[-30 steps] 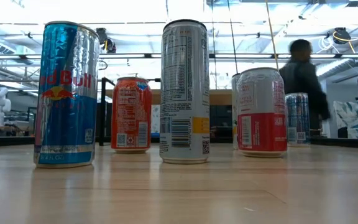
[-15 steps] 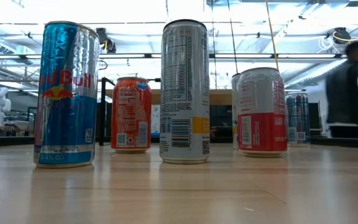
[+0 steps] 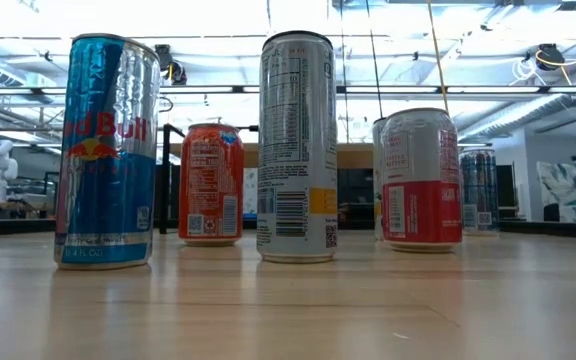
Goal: Place canned beverage on shelf
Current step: Put the top left white-yellow soda can on the shelf
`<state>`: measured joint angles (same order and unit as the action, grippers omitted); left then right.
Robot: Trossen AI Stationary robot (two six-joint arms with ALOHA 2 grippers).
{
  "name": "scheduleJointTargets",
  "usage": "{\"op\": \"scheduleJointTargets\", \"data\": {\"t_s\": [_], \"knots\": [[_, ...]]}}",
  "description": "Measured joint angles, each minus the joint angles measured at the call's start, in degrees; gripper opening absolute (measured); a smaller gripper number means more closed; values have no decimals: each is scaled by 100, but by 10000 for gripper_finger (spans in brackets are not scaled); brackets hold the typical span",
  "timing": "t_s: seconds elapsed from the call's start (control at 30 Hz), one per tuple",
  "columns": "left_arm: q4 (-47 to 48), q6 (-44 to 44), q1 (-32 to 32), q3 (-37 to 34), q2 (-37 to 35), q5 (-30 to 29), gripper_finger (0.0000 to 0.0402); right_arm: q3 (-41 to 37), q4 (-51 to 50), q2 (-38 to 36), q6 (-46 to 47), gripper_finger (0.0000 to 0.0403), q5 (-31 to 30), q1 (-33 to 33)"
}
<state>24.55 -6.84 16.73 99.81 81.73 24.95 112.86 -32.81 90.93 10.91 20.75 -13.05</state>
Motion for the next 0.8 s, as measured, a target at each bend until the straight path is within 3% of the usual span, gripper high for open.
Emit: {"op": "scheduleJointTargets", "data": {"t_s": [0.27, 0.63, 0.8], "knots": [[-13, 31, -11, 0, 0, 55, 243, 0, 469, 300, -30, 313, 51, 4], [19, 94, -11, 0, 0, 10, 257, 0, 442, 299, -296, 240, 52, 40], [-83, 819, -38, 0, 0, -338, 281, 0, 447, 293, -242, 234, 94, 36]]}}
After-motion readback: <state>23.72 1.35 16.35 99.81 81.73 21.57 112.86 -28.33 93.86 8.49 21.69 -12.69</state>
